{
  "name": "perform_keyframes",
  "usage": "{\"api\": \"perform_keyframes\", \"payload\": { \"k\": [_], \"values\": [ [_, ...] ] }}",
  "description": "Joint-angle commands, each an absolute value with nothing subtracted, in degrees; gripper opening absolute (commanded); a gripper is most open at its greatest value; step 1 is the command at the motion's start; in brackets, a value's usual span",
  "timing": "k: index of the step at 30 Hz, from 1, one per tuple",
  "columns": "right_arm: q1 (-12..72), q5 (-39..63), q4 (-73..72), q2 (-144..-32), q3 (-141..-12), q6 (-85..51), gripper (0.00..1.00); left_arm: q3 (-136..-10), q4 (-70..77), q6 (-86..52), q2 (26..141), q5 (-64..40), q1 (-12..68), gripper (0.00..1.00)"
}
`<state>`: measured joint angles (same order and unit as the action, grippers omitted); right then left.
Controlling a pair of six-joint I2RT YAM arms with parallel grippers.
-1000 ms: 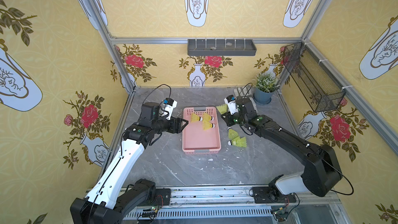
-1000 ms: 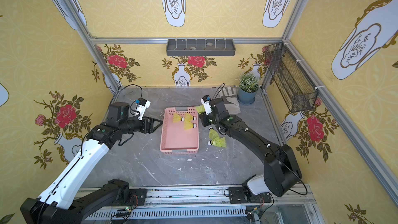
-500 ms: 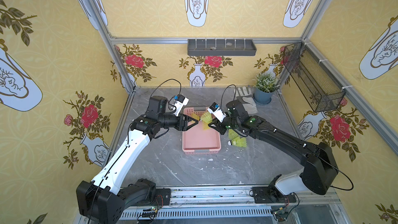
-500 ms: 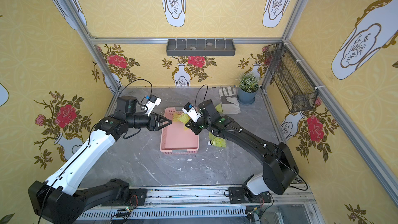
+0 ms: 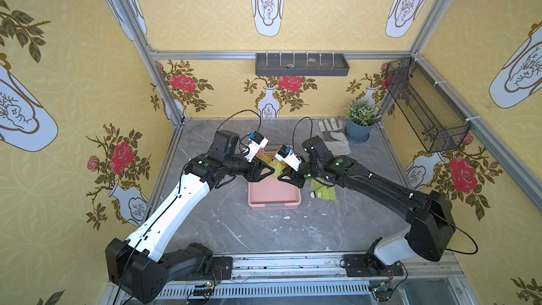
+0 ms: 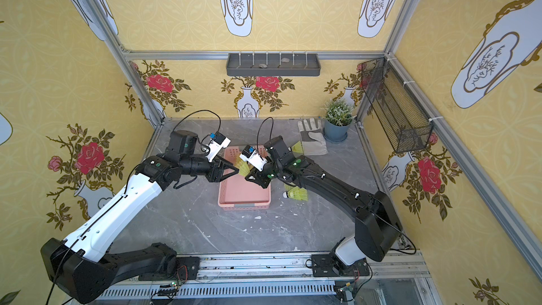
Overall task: Put the shuttlecocks into the storage box
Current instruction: Place the shuttlecock in the storage box.
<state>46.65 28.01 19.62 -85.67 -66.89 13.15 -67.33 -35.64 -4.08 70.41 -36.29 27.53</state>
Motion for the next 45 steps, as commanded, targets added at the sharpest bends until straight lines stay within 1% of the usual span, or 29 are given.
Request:
{"api": "perform_keyframes", "payload": {
  "k": [1,5,8,11,15,16,18,19,22,24,26,29,34,40,45],
  "values": [
    [46.9,29.5,19.8,-85.7,-67.4,13.9,0.26,-67.5,-36.5,-2.2,71.2,-35.9,27.9,0.48],
    [47.2,29.8,20.0,-86.1,-67.7,13.9,0.26,-68.0,-36.4,-2.0,72.4,-36.5,28.3,0.47],
    [47.2,29.8,20.1,-86.1,-67.7,14.1,0.26,-68.2,-36.5,-1.9,73.1,-36.8,28.4,0.42],
    [47.3,29.6,20.3,-86.3,-67.7,14.0,0.26,-68.4,-36.4,-1.8,73.7,-37.5,28.6,0.32],
    [47.3,29.2,20.4,-86.4,-67.7,14.0,0.26,-68.4,-36.5,-1.7,74.2,-37.2,28.9,0.14],
    [47.3,28.9,20.2,-86.4,-67.5,14.1,0.26,-68.5,-36.5,-1.7,74.3,-37.0,29.0,0.11],
    [47.3,27.7,19.9,-86.4,-67.3,13.9,0.28,-68.5,-36.6,-1.8,74.4,-36.7,29.0,0.03],
    [47.3,27.0,19.6,-86.3,-67.3,13.8,0.30,-68.5,-36.5,-2.1,74.4,-36.6,28.9,0.01],
    [47.3,22.7,17.3,-85.6,-65.9,13.3,0.38,-67.8,-34.4,-4.2,73.8,-35.8,28.9,0.00],
    [47.3,20.2,14.7,-84.3,-63.8,14.1,0.41,-66.5,-31.5,-6.4,72.9,-35.2,29.0,0.00],
    [47.3,17.7,10.7,-82.5,-60.7,14.4,0.46,-64.7,-27.4,-9.5,71.7,-34.7,28.9,0.00],
    [47.2,13.6,7.0,-79.9,-57.9,13.9,0.48,-61.0,-20.3,-15.0,69.9,-32.6,28.9,0.00],
    [47.2,5.2,2.2,-75.5,-54.2,12.3,0.49,-55.6,-11.9,-24.0,67.9,-25.6,28.9,0.00],
    [47.1,-6.6,-3.1,-70.6,-50.2,9.4,0.51,-51.3,-6.9,-33.0,67.4,-19.3,28.9,0.00],
    [47.1,-14.6,-4.7,-68.4,-48.3,6.4,0.52,-48.6,-3.6,-37.2,68.4,-18.0,28.9,0.00]
  ]
}}
